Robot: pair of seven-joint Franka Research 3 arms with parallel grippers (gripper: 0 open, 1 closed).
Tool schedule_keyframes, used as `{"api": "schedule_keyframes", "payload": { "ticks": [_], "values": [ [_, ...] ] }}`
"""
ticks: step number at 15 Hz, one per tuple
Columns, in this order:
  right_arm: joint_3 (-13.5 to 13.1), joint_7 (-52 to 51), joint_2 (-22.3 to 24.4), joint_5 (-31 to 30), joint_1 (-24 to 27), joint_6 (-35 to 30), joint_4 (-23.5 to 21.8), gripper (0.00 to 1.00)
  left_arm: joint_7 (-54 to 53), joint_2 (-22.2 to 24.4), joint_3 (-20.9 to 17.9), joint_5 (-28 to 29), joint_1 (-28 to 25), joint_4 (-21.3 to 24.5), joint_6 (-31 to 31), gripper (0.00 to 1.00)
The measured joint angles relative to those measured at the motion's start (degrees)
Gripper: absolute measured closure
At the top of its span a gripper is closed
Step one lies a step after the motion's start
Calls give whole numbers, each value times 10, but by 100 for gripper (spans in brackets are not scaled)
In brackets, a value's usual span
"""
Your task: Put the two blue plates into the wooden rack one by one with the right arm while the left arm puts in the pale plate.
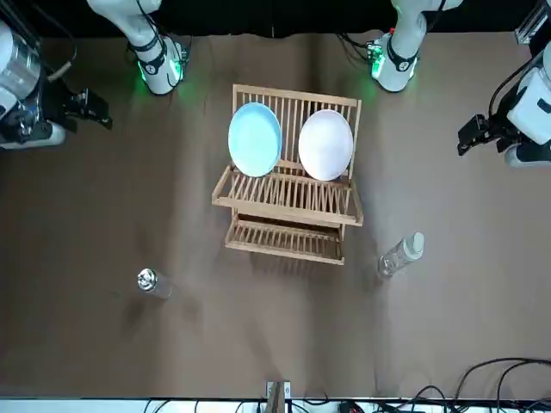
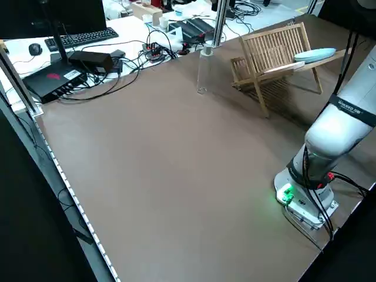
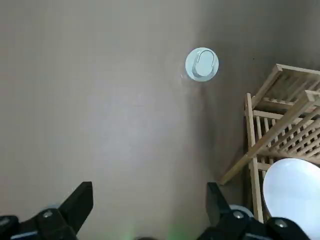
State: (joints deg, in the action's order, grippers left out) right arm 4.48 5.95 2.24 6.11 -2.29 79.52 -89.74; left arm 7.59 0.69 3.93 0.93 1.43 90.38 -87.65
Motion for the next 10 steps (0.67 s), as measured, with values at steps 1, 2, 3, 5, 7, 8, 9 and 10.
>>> {"api": "schedule_keyframes", "payload": {
  "ticks": [1,2,3,5,7,8,9,10],
  "values": [
    [1,-3,20,0,0,24,-29,0,0,0,0,0,0,0,0,0],
    [4,-9,55,-2,0,45,-78,0,0,0,0,0,0,0,0,0],
    [4,-9,65,-5,0,43,-88,0,0,0,0,0,0,0,0,0],
    [2,-11,76,-21,1,35,-90,0,0,0,-1,0,0,0,0,0],
    [0,-24,80,-30,5,25,-90,0,0,0,-1,0,0,0,0,0],
    [0,-28,80,-31,6,23,-90,0,0,0,-1,0,0,0,0,0],
    [0,-30,80,-32,7,21,-91,0,0,0,-1,0,0,0,0,0],
    [0,-31,80,-32,8,21,-91,0,0,0,-1,0,0,0,0,0]
  ]
}}
